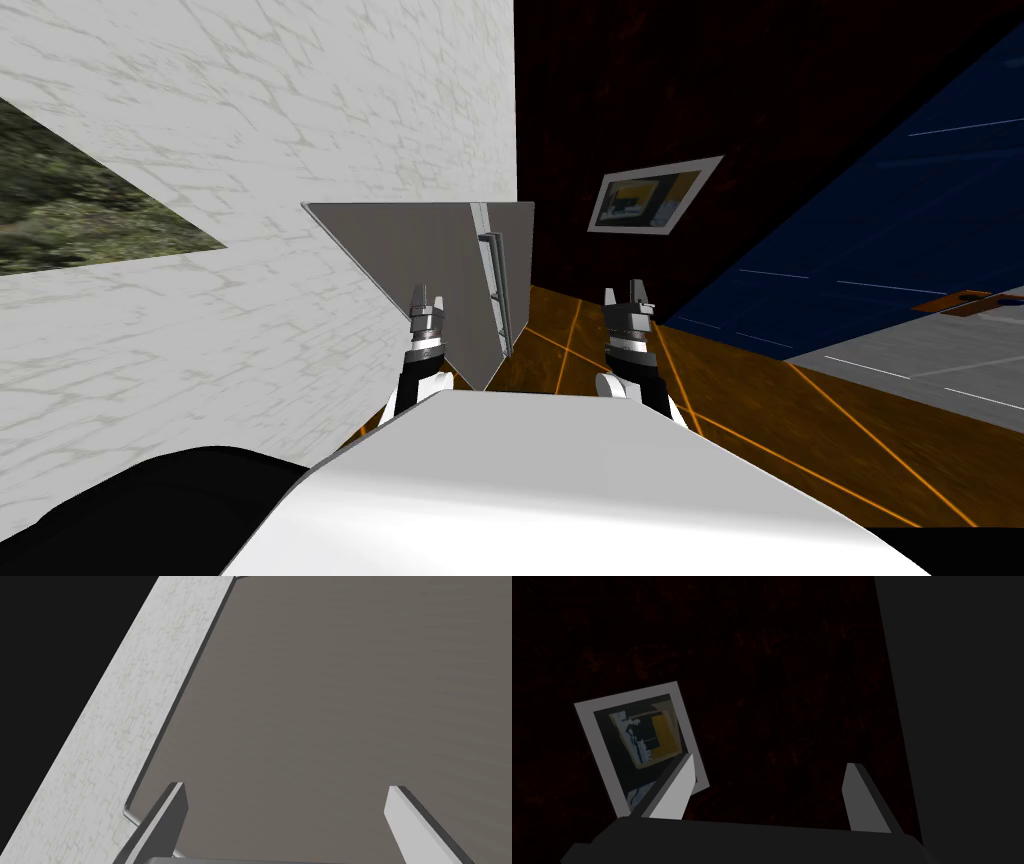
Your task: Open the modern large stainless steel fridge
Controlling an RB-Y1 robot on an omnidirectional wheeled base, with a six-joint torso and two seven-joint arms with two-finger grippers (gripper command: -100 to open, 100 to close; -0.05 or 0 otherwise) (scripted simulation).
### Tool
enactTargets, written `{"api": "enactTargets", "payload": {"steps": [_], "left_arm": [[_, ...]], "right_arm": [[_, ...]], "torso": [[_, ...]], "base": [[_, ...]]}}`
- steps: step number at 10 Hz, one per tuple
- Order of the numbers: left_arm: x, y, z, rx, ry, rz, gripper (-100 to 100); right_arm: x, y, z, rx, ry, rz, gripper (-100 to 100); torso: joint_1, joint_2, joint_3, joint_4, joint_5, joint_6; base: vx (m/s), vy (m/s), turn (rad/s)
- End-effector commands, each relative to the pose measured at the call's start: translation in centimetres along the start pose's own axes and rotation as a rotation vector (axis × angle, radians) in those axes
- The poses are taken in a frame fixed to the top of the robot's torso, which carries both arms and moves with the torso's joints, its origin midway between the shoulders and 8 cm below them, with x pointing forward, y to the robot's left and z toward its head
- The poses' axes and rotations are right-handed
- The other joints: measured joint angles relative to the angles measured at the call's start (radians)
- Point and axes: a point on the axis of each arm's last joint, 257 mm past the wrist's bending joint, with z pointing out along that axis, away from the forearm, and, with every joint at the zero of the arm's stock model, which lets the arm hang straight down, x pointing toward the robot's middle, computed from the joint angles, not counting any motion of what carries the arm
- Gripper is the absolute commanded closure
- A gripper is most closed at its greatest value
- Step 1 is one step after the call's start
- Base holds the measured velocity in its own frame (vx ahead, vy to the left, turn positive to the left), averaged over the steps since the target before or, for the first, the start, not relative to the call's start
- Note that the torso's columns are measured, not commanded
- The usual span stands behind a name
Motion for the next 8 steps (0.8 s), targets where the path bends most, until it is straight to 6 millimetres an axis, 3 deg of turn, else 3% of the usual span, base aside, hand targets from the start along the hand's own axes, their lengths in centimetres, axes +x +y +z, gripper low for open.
{"api": "enactTargets", "payload": {"steps": [1, 8], "left_arm": [[0.0, 0.0, 0.0, 0.0, 0.0, 0.0, 0], [0.0, -0.02, 0.0, 0.0, 0.0, 0.0, 0]], "right_arm": [[0.0, 0.0, 0.0, 0.0, 0.0, 0.0, 0], [0.0, 0.02, 0.01, 0.0, 0.0, 0.0, 0]], "torso": [[0.0, 0.04, -0.082, 0.041, 0.0, 0.0], [0.0, 0.544, -1.087, 0.544, 0.0, 0.0]], "base": [[0.0, 0.0, 0.0], [0.0, 0.0, 0.0]]}}
